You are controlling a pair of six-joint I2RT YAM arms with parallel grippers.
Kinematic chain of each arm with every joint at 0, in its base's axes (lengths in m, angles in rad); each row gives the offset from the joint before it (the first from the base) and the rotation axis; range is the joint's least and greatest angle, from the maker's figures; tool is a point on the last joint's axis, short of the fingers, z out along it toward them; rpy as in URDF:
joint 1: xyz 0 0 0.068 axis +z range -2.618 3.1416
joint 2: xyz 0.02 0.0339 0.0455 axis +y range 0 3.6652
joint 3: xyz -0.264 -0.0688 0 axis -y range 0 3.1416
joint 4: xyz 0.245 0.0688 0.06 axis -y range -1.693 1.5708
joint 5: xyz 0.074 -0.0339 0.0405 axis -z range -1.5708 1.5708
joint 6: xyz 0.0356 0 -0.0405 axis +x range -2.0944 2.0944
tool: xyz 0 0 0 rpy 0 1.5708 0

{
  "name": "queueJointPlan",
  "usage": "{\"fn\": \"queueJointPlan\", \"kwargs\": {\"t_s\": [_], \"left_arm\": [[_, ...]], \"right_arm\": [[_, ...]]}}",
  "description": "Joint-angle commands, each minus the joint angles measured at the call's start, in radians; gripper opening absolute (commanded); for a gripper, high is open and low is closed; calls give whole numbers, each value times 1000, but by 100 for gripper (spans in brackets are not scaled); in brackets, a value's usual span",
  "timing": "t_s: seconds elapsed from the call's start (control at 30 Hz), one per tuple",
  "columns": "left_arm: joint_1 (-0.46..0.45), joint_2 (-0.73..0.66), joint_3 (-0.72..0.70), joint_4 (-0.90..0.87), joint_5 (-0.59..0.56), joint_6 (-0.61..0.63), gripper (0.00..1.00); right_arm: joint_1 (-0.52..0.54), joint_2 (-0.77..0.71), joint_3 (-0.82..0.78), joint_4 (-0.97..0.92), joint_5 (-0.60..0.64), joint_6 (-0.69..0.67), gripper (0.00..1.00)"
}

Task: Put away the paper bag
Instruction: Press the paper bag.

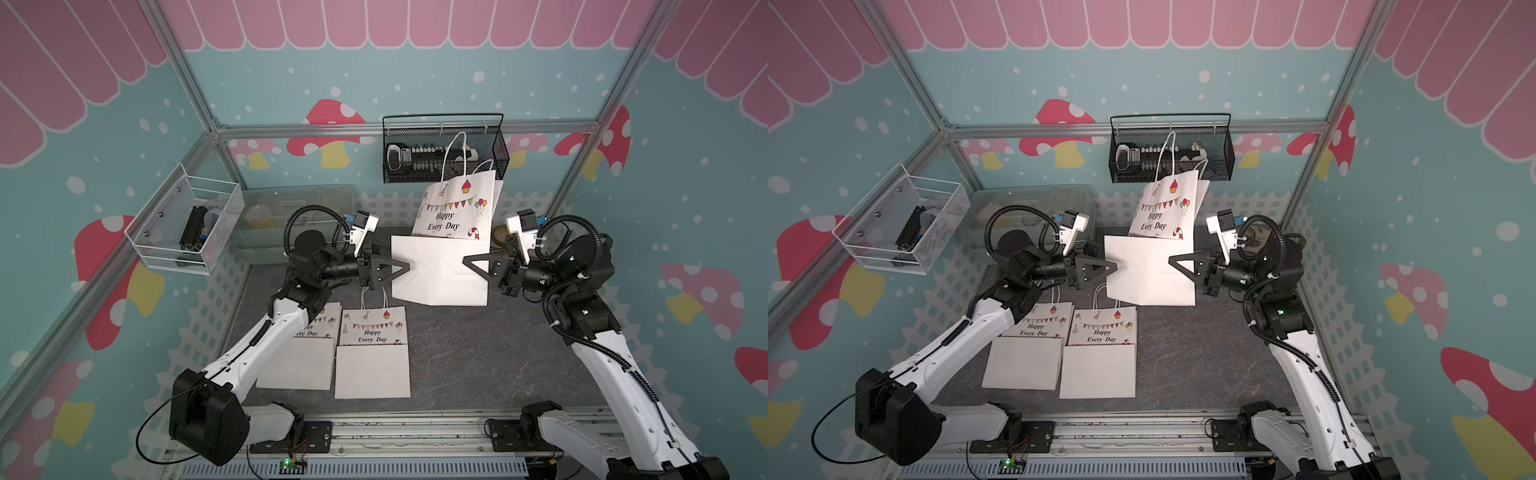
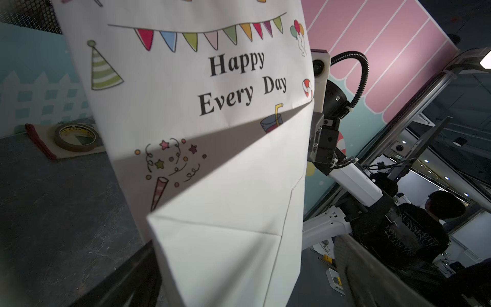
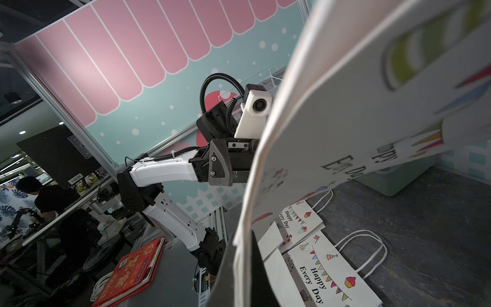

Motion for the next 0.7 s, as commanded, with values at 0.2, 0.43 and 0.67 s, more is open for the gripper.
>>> {"fn": "queueJointPlan", "kwargs": {"t_s": [0.2, 0.43, 0.67], "left_arm": [[36, -37, -31, 83, -5, -44, 98], [38, 3, -36, 182, 16, -129, 98], [14, 32, -60, 590, 63, -396, 94]], "right_arm": [[-1, -41, 52, -45, -65, -47, 0], [-1, -43, 53, 10, -80, -8, 0], [-1, -14, 36, -10, -60, -24, 0]]}}
